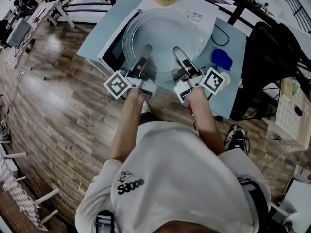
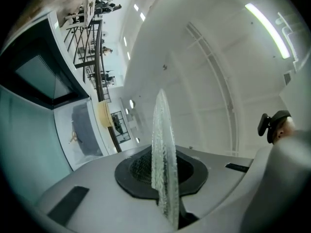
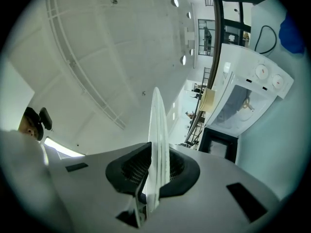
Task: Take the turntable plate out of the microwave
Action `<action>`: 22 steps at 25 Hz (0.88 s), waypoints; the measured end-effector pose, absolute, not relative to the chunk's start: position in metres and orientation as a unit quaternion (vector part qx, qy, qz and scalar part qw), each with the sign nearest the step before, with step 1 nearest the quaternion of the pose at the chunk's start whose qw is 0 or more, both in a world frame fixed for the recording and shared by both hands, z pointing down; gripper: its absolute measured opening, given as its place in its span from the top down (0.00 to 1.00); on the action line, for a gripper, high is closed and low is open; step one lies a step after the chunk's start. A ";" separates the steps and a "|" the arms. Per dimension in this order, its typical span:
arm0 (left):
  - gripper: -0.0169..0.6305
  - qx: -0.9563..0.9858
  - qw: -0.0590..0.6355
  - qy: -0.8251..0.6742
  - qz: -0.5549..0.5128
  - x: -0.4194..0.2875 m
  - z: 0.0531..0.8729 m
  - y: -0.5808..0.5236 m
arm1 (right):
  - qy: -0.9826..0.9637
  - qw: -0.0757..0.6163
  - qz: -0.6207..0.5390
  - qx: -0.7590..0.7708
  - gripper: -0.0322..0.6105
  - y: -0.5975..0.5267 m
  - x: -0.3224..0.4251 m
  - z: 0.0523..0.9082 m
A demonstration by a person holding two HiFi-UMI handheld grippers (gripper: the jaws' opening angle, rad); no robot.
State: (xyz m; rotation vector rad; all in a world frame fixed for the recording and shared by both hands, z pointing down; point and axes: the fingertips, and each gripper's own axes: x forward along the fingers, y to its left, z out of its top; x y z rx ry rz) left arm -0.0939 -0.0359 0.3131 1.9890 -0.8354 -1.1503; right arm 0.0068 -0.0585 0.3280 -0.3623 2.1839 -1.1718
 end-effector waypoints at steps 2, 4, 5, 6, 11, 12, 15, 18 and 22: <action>0.91 0.767 0.332 -0.319 -0.448 -0.096 0.310 -0.037 | 0.832 0.315 -0.438 -0.129 0.89 -0.059 0.005 0.323; 0.91 0.770 0.322 -0.319 -0.448 -0.098 0.307 -0.038 | 0.834 0.321 -0.433 -0.119 0.89 -0.062 0.003 0.320; 0.91 0.773 0.317 -0.319 -0.448 -0.099 0.306 -0.039 | 0.835 0.323 -0.431 -0.115 0.90 -0.063 0.002 0.319; 0.91 0.775 0.312 -0.319 -0.447 -0.099 0.305 -0.040 | 0.836 0.326 -0.428 -0.112 0.89 -0.064 0.001 0.319; 0.91 0.783 0.289 -0.315 -0.452 -0.103 0.304 -0.044 | 0.843 0.330 -0.412 -0.099 0.90 -0.068 -0.001 0.314; 0.91 0.784 0.287 -0.314 -0.452 -0.103 0.305 -0.044 | 0.844 0.330 -0.411 -0.099 0.90 -0.068 -0.002 0.315; 0.91 0.783 0.291 -0.313 -0.451 -0.103 0.309 -0.046 | 0.843 0.331 -0.412 -0.101 0.90 -0.070 -0.002 0.319; 0.91 0.783 0.295 -0.312 -0.450 -0.103 0.312 -0.048 | 0.844 0.332 -0.409 -0.102 0.90 -0.071 -0.002 0.321; 0.91 0.776 0.304 -0.311 -0.457 -0.104 0.317 -0.051 | 0.846 0.327 -0.406 -0.108 0.90 -0.073 -0.002 0.324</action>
